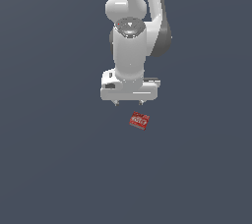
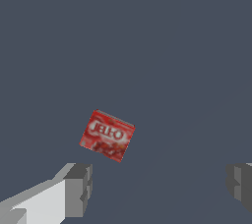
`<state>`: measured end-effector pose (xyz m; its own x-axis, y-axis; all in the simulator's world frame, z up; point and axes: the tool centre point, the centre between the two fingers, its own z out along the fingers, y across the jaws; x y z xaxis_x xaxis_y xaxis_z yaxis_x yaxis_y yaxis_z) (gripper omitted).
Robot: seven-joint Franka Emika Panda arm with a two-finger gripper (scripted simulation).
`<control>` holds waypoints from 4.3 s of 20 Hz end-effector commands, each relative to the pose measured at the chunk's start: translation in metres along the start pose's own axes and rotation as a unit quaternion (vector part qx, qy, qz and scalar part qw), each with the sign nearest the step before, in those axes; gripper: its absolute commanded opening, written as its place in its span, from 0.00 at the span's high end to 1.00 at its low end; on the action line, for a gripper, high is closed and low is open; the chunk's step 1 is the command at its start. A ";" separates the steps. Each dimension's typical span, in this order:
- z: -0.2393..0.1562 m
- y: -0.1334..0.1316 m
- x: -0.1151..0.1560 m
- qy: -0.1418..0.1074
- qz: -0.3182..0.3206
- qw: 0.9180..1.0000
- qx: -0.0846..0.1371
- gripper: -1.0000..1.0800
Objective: Pick up the object and move it to a goal position.
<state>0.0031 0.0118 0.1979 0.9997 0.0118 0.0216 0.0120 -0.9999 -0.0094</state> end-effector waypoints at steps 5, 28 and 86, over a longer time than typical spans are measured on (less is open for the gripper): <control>0.003 0.004 0.000 -0.002 0.008 1.000 0.000 0.04; 0.027 0.009 -0.003 -0.009 -0.033 0.999 -0.005 0.04; 0.173 -0.056 -0.026 -0.012 -0.549 0.836 0.002 0.04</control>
<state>-0.0201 0.0691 0.0321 0.3874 0.9219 -0.0004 0.9219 -0.3874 -0.0004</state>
